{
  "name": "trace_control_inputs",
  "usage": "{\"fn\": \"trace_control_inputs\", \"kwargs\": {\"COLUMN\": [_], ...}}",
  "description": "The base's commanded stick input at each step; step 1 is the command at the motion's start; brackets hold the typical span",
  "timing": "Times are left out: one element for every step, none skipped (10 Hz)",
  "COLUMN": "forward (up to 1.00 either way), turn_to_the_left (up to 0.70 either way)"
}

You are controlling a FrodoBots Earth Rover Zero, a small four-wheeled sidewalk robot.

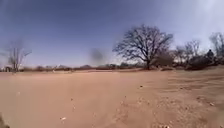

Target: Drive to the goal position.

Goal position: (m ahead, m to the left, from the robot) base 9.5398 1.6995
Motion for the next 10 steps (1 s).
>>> {"fn": "trace_control_inputs", "kwargs": {"forward": [1.00, 1.00, 1.00, 1.00, 1.00, 1.00, 1.00, 1.00, 1.00, 1.00], "turn_to_the_left": [0.00, 0.00, 0.00, 0.00, 0.00, 0.00, 0.00, 0.00, 0.00, 0.00]}}
